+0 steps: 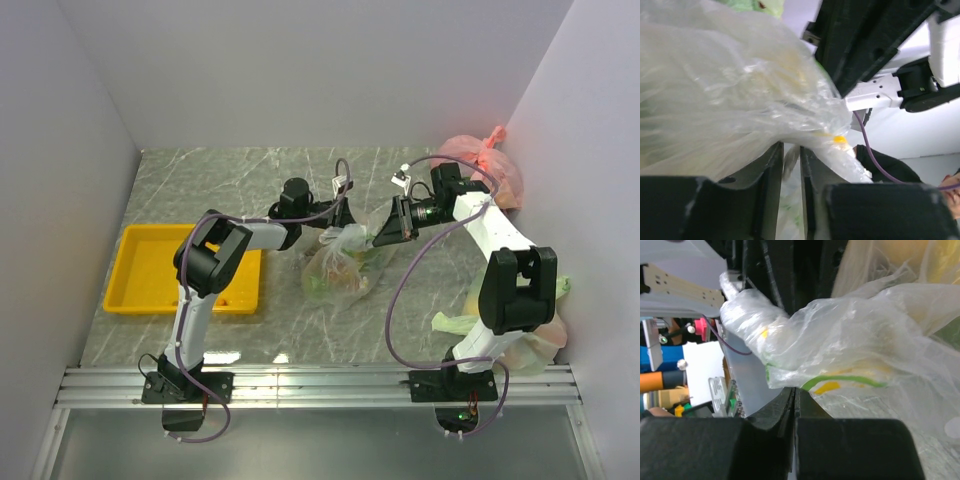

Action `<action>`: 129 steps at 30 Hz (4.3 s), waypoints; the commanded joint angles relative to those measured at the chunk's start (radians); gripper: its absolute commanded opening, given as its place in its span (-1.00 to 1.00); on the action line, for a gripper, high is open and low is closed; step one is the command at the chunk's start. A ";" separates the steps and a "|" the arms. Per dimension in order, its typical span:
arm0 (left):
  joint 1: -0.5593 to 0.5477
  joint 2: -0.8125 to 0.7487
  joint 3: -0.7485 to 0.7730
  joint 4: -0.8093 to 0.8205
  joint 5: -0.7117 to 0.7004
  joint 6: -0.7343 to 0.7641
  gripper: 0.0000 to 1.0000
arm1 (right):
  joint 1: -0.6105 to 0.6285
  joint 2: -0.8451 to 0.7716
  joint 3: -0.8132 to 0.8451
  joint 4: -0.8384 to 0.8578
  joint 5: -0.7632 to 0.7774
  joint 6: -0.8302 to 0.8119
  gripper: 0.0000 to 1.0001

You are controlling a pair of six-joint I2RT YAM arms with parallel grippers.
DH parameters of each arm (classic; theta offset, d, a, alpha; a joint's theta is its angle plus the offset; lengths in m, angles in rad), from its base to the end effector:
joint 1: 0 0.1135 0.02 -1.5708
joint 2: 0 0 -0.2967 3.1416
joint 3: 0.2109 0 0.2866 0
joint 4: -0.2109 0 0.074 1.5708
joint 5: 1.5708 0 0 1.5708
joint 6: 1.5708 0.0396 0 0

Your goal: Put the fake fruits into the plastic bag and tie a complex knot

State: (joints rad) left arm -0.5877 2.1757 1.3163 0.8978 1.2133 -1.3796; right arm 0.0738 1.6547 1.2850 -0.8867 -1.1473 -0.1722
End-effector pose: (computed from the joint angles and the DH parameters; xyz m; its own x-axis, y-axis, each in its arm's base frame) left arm 0.3996 -0.3108 0.1878 -0.9492 0.2196 -0.2252 0.2163 -0.0642 -0.9742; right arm 0.3521 0.0622 0.2780 -0.8810 -0.1357 -0.4532 -0.4694 0.3713 0.8012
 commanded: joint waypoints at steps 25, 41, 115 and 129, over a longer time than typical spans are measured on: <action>-0.020 0.006 0.034 0.205 -0.012 -0.125 -0.99 | 0.073 0.022 0.045 0.045 0.020 -0.004 -0.19; 0.222 -0.217 0.161 -1.013 -0.110 0.917 -0.16 | 0.067 0.019 0.103 -0.083 0.080 -0.165 -1.00; 0.378 -0.386 0.180 -1.585 -0.896 1.745 -1.00 | -0.286 0.151 0.209 -0.304 0.497 -0.501 -1.00; 0.272 -0.442 0.322 -1.557 -0.617 1.722 0.00 | -0.137 0.137 0.344 -0.354 0.406 -0.428 0.63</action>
State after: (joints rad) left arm -0.3080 1.8194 1.5787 -0.6804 0.5861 0.3412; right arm -0.0620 1.8626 1.5860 -1.2331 -0.8070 -0.6113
